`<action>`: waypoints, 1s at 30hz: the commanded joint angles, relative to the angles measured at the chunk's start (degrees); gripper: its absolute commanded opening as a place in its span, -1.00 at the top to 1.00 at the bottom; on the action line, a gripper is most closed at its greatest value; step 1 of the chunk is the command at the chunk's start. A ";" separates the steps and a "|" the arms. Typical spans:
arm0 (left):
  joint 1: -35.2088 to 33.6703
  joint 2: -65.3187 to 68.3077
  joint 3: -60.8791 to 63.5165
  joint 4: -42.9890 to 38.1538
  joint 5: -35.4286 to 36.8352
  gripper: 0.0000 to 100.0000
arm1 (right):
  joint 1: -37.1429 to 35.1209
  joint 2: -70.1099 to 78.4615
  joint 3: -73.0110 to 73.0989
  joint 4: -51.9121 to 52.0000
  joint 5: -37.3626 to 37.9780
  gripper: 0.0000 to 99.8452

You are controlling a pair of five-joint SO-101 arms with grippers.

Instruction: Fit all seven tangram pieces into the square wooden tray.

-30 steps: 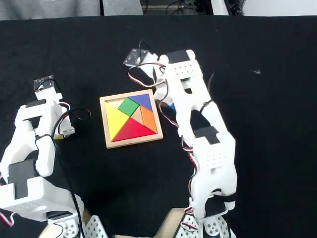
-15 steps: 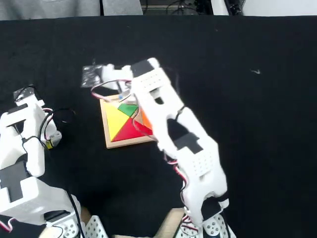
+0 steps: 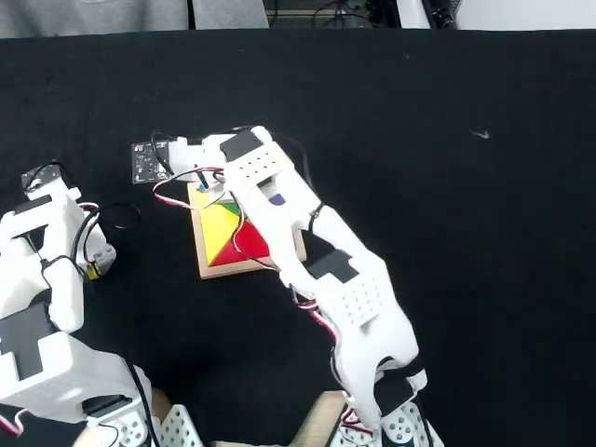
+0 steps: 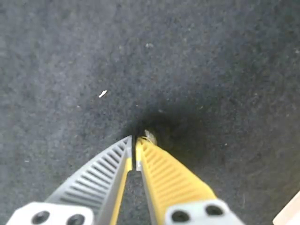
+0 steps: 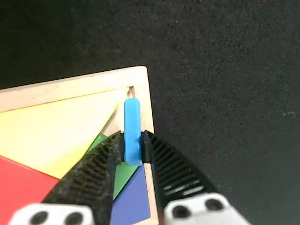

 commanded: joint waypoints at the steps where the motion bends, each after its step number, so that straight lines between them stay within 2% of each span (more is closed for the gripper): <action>1: -0.75 -0.26 -2.77 -0.62 0.62 0.94 | -1.67 -0.66 -3.74 1.05 0.53 0.98; 14: -0.66 -0.26 -2.77 -0.70 0.62 0.94 | -1.49 0.57 -0.40 -3.60 -1.41 0.96; 20: -0.57 -0.26 -2.77 -0.70 0.62 0.94 | -1.49 0.57 0.22 -3.52 -1.49 0.81; 30: -0.48 -0.26 -2.77 -0.79 0.53 0.94 | -1.85 0.22 -0.40 3.16 -1.49 0.80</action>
